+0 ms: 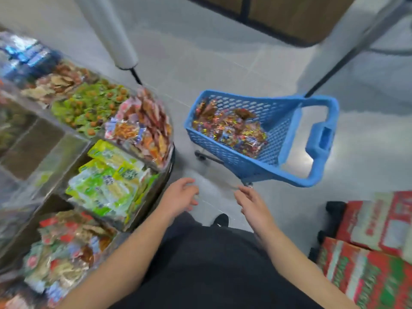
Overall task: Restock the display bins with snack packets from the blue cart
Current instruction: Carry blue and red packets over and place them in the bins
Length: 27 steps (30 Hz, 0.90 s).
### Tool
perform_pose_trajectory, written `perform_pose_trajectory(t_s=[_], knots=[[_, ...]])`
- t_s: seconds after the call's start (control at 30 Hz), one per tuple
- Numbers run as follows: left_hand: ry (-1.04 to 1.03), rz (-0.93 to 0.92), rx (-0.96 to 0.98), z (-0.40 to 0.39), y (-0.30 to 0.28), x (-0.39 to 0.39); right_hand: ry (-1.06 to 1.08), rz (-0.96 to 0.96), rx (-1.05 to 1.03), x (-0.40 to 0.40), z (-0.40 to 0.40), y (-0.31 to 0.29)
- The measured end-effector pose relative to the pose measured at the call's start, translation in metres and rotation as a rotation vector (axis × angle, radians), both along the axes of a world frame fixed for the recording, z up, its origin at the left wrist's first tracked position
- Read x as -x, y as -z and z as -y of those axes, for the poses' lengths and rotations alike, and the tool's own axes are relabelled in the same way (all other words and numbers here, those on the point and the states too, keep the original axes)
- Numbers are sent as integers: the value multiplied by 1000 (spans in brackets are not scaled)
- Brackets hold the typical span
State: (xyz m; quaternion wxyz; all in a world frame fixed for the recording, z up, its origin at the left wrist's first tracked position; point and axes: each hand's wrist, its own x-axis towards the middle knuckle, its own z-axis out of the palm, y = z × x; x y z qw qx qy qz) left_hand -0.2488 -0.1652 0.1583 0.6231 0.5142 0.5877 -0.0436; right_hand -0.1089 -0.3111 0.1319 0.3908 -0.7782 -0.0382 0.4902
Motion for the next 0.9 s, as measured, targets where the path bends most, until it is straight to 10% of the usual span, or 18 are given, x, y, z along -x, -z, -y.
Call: perform_pose_trajectory(t_s=[0.43, 0.9], knots=[[225, -3, 80, -118, 43, -171, 322, 11, 48, -119, -65, 30], [298, -73, 132, -235, 182, -227, -254, 141, 214, -201, -213, 187]])
